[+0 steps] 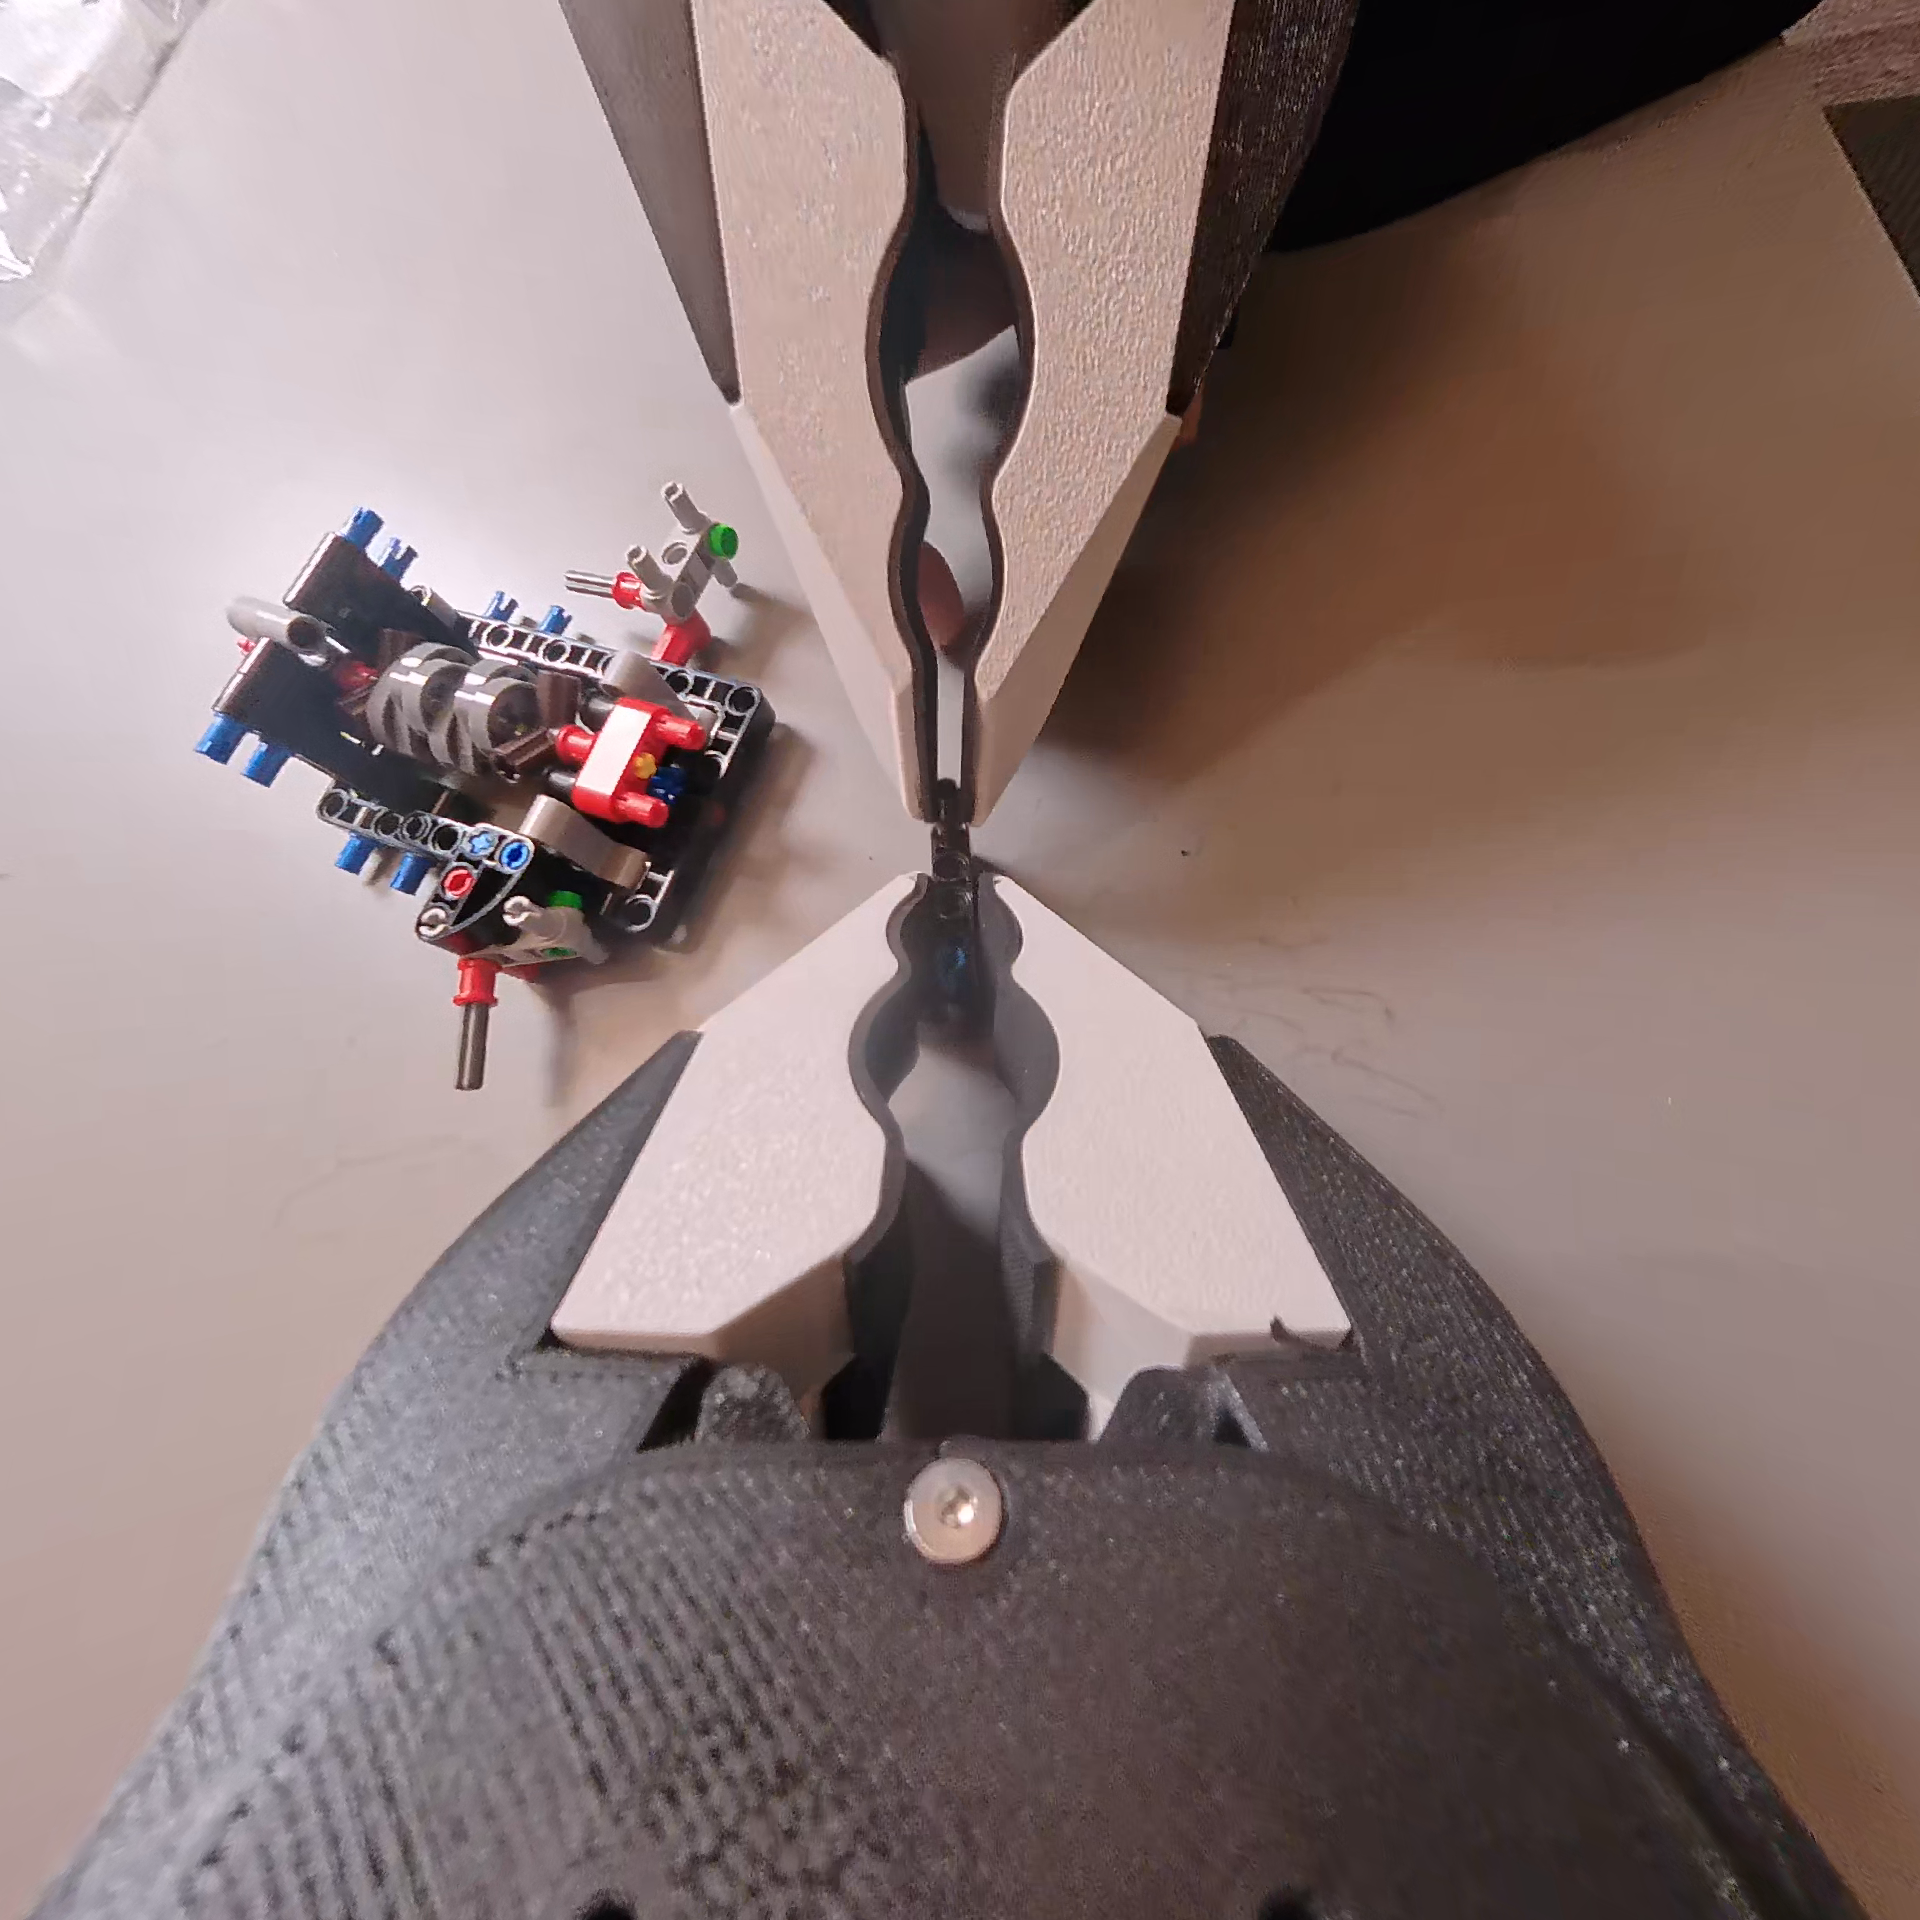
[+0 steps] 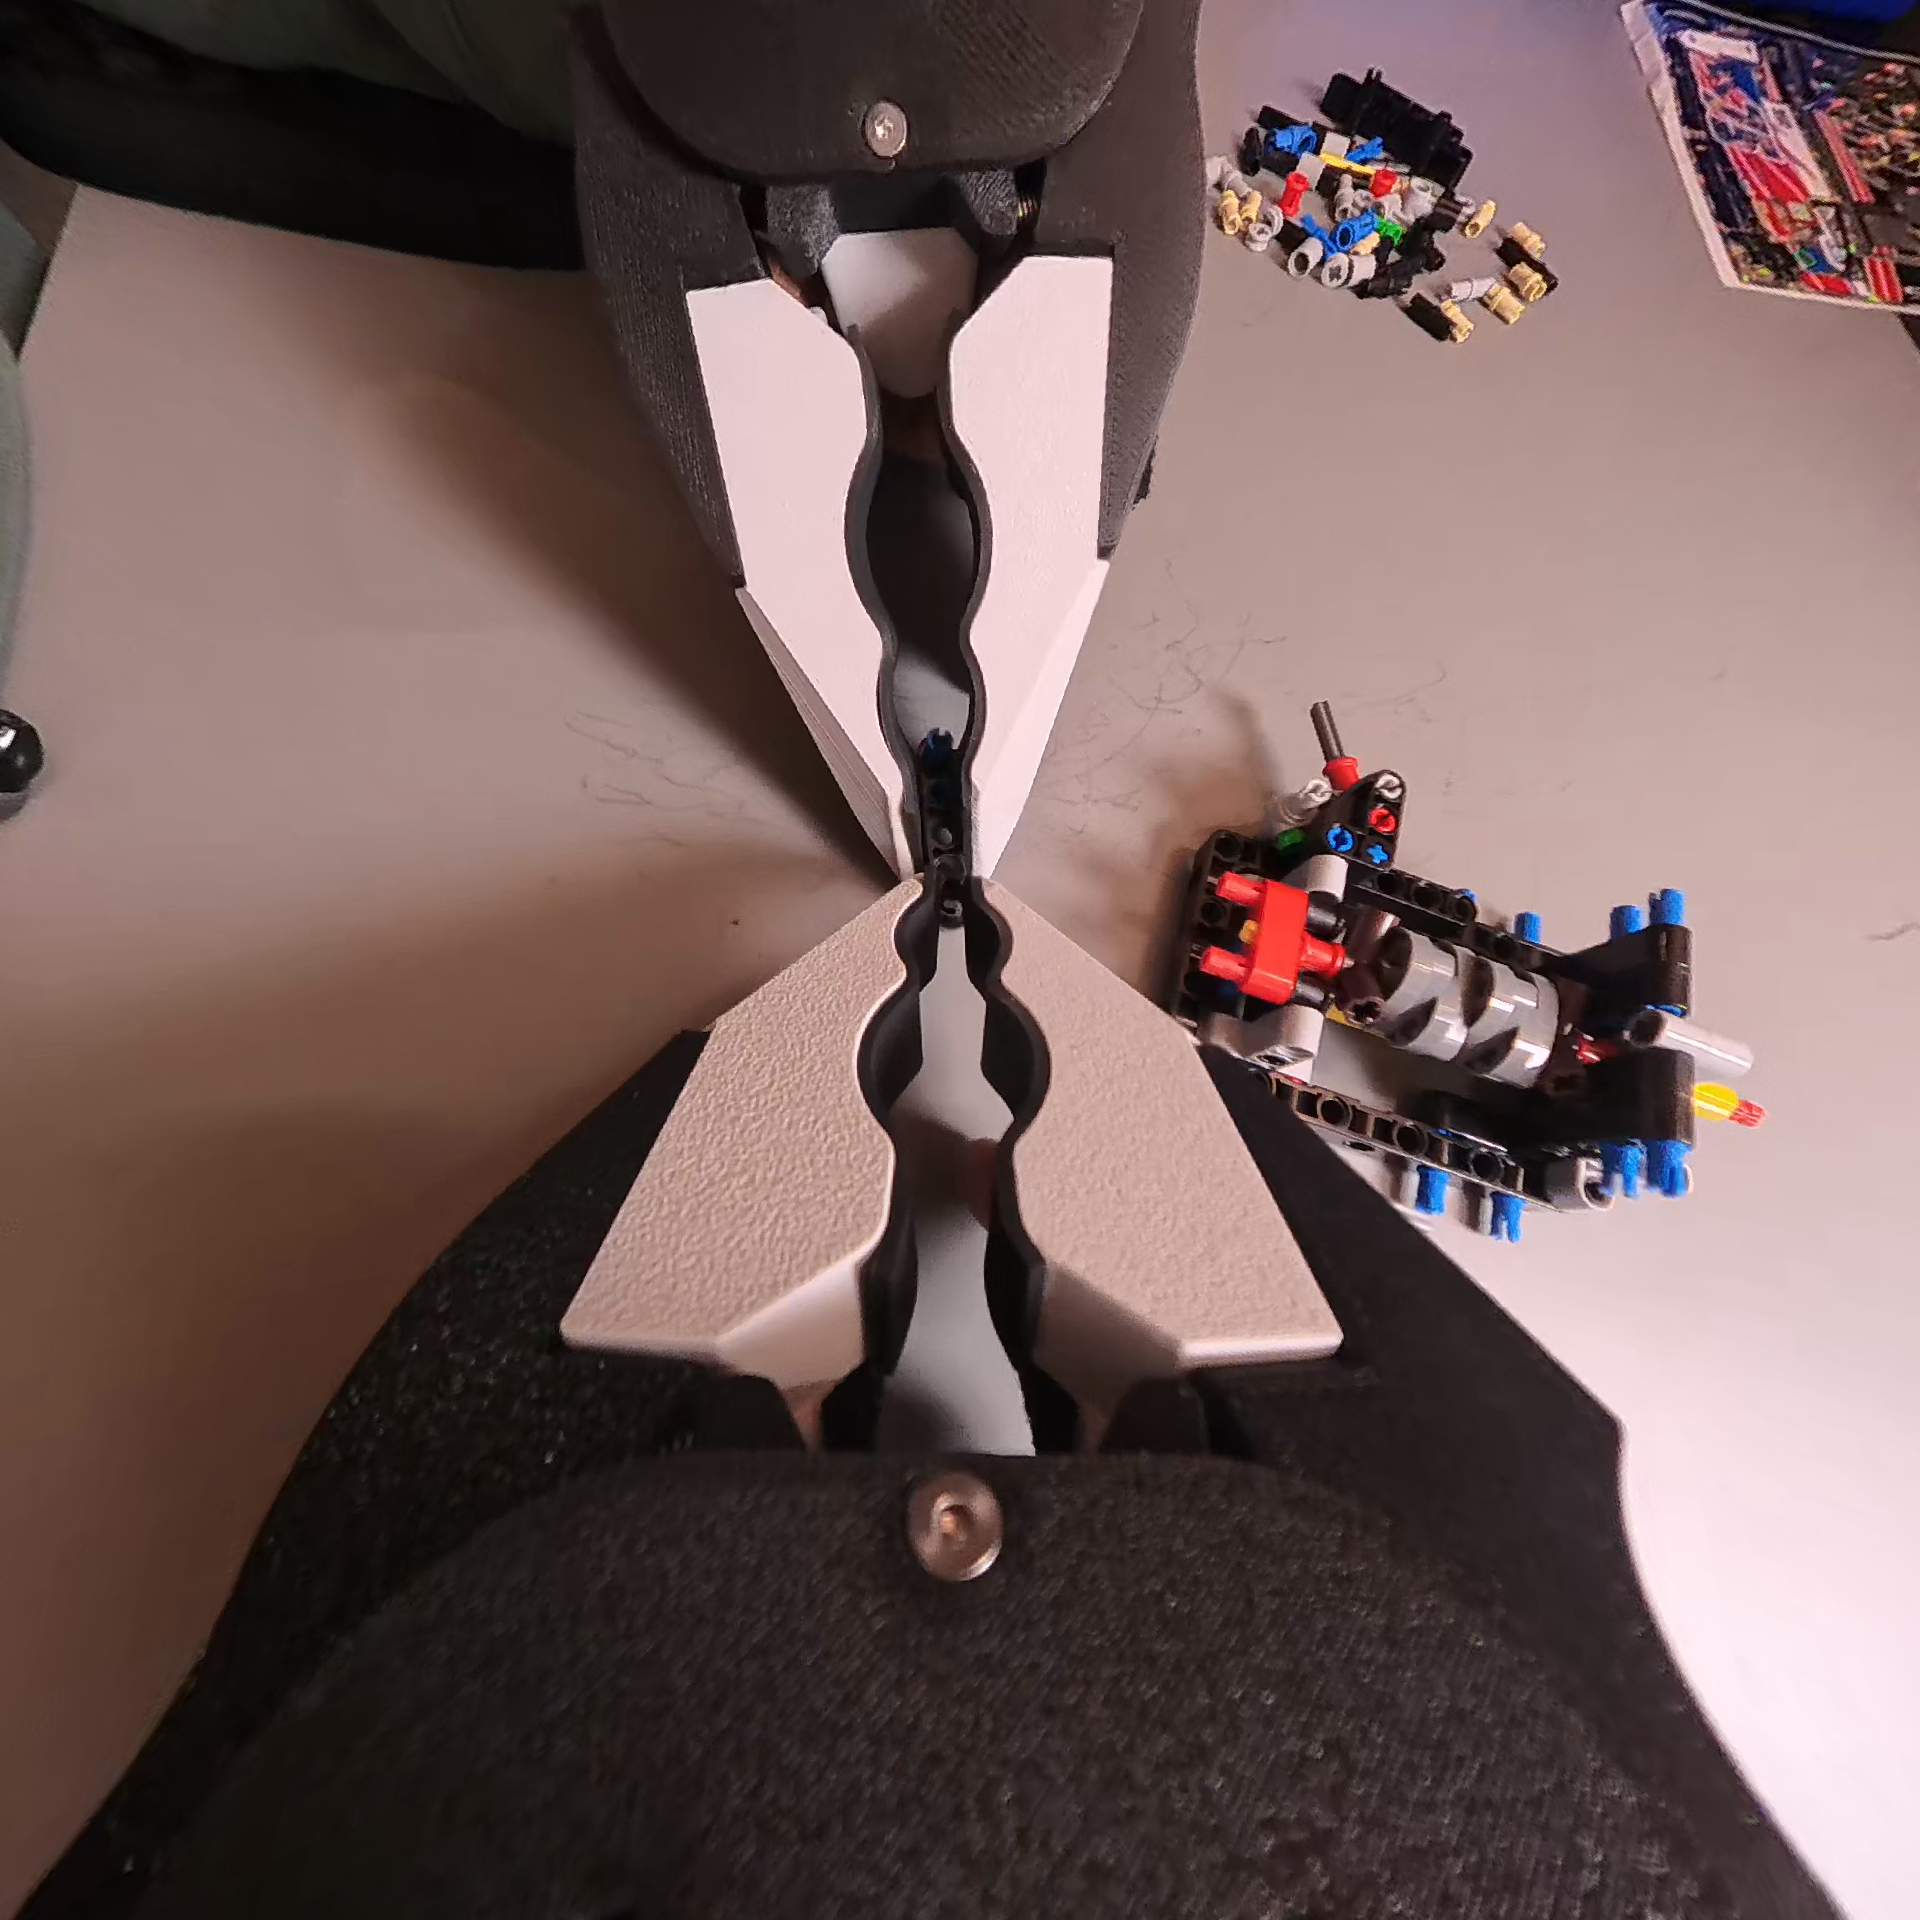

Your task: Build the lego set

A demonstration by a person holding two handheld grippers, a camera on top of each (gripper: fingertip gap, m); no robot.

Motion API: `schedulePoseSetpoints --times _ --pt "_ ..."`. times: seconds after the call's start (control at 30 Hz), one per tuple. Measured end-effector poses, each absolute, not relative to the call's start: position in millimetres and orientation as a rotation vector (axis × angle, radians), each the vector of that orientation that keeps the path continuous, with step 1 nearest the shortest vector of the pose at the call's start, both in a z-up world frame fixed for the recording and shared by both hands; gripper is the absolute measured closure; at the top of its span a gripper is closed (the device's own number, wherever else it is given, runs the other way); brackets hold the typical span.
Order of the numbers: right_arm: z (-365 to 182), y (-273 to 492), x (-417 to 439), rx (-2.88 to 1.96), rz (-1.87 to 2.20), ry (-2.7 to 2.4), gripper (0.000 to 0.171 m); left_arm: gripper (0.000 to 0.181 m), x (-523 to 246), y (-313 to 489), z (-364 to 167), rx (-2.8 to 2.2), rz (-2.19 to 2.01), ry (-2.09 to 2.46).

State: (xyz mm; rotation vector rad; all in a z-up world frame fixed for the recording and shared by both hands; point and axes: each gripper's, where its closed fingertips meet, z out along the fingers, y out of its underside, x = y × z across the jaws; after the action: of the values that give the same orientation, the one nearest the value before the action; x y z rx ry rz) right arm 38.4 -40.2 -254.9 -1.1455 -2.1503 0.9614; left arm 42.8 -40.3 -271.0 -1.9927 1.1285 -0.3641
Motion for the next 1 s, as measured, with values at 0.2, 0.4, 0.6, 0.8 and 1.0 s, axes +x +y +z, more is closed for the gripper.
schedulePoseSetpoints --times 0.2,0.4,0.6,0.8,1.0 --pt "-256 -40 39 -1.173 0.977 -2.164 0.169 0.175 43 -41 -271 -1.991 -0.365 1.134" --pt "-257 -41 40 -1.179 0.98 -2.172 0.169 0.175 44 -41 -271 -1.981 -0.36 1.148" --pt "-262 -40 41 -1.18 0.957 -2.209 0.169 0.175 45 -42 -271 -1.976 -0.367 1.156" --pt "-265 -41 42 -1.254 0.94 -2.266 0.169 0.175 45 -42 -271 -1.978 -0.38 1.157" --pt "-266 -41 42 -1.327 0.938 -2.31 0.169 0.175 45 -42 -271 -1.978 -0.382 1.158"
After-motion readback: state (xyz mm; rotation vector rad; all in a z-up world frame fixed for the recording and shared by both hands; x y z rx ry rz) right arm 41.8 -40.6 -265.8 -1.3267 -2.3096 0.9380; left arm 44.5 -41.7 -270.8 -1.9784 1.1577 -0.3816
